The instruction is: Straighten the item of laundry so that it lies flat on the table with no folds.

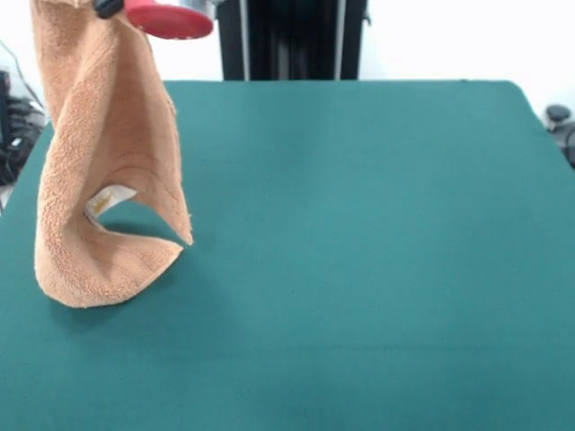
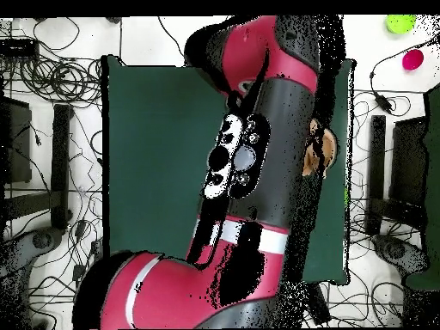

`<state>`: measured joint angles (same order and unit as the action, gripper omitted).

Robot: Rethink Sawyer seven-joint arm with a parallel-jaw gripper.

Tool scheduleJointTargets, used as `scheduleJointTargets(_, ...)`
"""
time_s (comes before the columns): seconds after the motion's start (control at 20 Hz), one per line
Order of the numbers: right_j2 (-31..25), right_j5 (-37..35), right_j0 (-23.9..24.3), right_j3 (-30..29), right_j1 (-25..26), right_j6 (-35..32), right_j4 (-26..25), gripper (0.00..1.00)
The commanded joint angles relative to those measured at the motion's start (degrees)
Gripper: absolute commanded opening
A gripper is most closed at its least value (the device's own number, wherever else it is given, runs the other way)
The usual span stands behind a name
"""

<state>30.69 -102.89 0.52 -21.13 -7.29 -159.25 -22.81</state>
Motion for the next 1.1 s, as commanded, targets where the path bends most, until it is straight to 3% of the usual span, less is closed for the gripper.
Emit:
scheduleJointTargets(0.05, -1.03, -6.18, -2.18, 3.02, 2.43, -16.24, 3.13, 0.00)
scheduleJointTargets(0.25, -1.33, -4.33, -2.10, 2.14, 2.19, -16.30, 2.91, 0.00)
scheduleJointTargets(0.5, -2.06, 3.23, -1.80, -2.63, 0.44, -14.81, 2.02, 0.00)
scheduleJointTargets(1.1, -1.83, 4.62, -1.91, -3.33, 0.33, -14.20, 2.12, 0.00)
